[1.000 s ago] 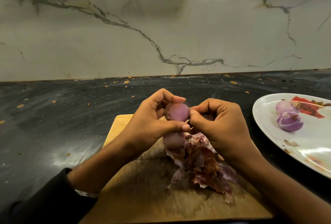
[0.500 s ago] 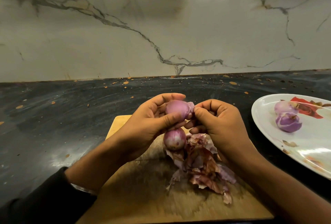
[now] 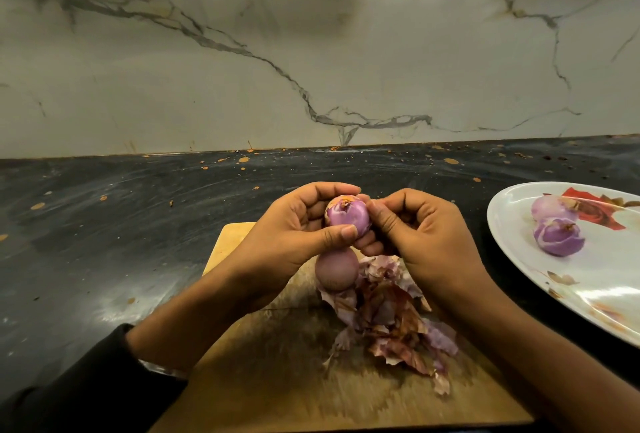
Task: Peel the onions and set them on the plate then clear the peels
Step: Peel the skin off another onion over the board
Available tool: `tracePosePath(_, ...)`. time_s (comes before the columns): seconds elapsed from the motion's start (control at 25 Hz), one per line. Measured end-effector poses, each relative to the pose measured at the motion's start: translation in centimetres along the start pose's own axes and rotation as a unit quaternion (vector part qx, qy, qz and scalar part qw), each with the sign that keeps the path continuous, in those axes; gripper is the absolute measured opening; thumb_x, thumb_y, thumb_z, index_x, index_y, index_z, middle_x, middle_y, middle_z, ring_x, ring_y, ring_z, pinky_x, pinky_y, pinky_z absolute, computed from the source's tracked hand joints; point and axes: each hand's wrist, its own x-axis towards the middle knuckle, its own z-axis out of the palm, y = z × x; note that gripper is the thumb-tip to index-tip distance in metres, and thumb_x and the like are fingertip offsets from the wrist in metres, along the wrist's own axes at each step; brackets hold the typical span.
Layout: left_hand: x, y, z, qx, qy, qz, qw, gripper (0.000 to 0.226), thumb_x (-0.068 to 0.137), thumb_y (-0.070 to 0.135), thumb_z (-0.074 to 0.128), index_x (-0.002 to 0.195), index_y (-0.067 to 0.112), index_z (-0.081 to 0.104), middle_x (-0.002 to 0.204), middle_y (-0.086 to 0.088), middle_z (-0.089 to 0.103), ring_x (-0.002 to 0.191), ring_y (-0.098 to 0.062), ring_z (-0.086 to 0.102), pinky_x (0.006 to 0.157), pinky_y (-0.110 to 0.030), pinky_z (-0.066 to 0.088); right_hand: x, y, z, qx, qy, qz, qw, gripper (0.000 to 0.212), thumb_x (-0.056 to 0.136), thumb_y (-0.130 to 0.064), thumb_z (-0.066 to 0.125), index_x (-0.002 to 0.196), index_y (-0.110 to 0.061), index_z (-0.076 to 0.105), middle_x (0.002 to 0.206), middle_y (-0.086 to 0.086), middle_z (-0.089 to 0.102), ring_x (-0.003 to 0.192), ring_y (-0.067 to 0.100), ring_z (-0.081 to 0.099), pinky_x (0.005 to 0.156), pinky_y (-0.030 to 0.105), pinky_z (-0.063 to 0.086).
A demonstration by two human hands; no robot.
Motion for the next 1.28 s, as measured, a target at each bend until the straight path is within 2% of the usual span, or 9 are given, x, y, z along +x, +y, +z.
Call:
tracePosePath(0.16,0.04,0.03,0.01,-0.003,-0.002,-0.003,1.000,0.048,0.076,0.004,0.068,0.123,0.009,0.059,0.119,-0.007,0.071,0.112,-0.021,0.068,0.089,-0.030,0.057,0.08,0.30,0.21,-0.003,0.014,-0.009,1.000,0.009,0.094,-0.009,0.063,0.094,-0.001,0.069,0.065,0.007,0.073,0.057,0.014,0.071,0.057,0.020,0.056)
tracePosePath(0.44,0.00,0.13,0.14,-0.039,-0.007,-0.028,0.999,0.048,0.079,0.008,0.064,0.126,0.007,0.056,0.124,-0.008,0.070,0.115,-0.026,0.066,0.093,-0.036,0.057,0.02,0.21,-0.06,0.056,0.016,0.020,0.998,0.004,0.092,-0.003,0.065,0.093,0.000,0.068,0.065,0.008,0.073,0.057,0.015,0.071,0.055,0.019,0.055)
tracePosePath(0.76,-0.12,0.19,0.11,-0.100,-0.001,-0.057,0.993,0.041,0.084,0.009,0.058,0.124,0.008,0.057,0.117,-0.016,0.071,0.105,-0.031,0.071,0.085,-0.030,0.059,0.09,0.30,-0.26,0.053,0.002,0.026,0.998,0.014,0.091,0.004,0.063,0.096,-0.006,0.072,0.069,0.009,0.074,0.060,0.015,0.070,0.058,0.019,0.056)
tracePosePath(0.92,-0.05,0.24,0.11,-0.118,-0.002,-0.059,0.991,0.040,0.087,0.012,0.054,0.126,0.007,0.056,0.118,-0.017,0.070,0.108,-0.031,0.069,0.086,-0.028,0.058,0.23,0.46,-0.28,0.040,-0.008,0.033,0.999,0.015,0.095,-0.001,0.061,0.103,-0.008,0.072,0.075,0.009,0.074,0.064,0.014,0.069,0.061,0.020,0.056)
tracePosePath(1.0,-0.04,0.33,-0.01,-0.108,-0.003,-0.059,0.992,0.042,0.088,0.012,0.053,0.129,0.006,0.055,0.120,-0.017,0.069,0.110,-0.032,0.068,0.089,-0.030,0.058,0.18,0.33,-0.19,0.039,-0.021,0.033,0.998,0.018,0.093,-0.015,0.063,0.109,-0.012,0.071,0.079,0.007,0.075,0.067,0.014,0.069,0.063,0.022,0.057)
tracePosePath(1.08,-0.07,0.44,-0.06,-0.095,-0.011,-0.059,0.994,0.043,0.088,0.012,0.054,0.131,0.005,0.055,0.123,-0.018,0.068,0.113,-0.033,0.066,0.092,-0.032,0.057,0.12,0.17,-0.28,0.031,-0.037,0.031,0.998,0.030,0.086,-0.025,0.066,0.114,-0.016,0.070,0.080,0.005,0.075,0.068,0.015,0.070,0.063,0.024,0.058)
tracePosePath(1.16,-0.08,0.51,-0.07,-0.092,-0.015,-0.059,0.994,0.044,0.089,0.013,0.053,0.132,0.005,0.055,0.124,-0.018,0.067,0.114,-0.033,0.066,0.092,-0.032,0.057,0.10,0.07,-0.37,0.029,-0.042,0.033,0.998,0.030,0.084,-0.024,0.066,0.112,-0.014,0.071,0.080,0.005,0.075,0.068,0.015,0.070,0.060,0.022,0.057)
tracePosePath(1.28,-0.04,0.48,0.00,-0.102,0.001,-0.055,0.993,0.043,0.089,0.015,0.054,0.131,0.009,0.057,0.125,-0.016,0.066,0.113,-0.032,0.067,0.090,-0.033,0.058,0.13,0.21,-0.44,0.012,-0.029,0.030,0.999,0.016,0.091,-0.014,0.064,0.103,-0.011,0.074,0.081,0.007,0.076,0.067,0.016,0.072,0.057,0.020,0.056)
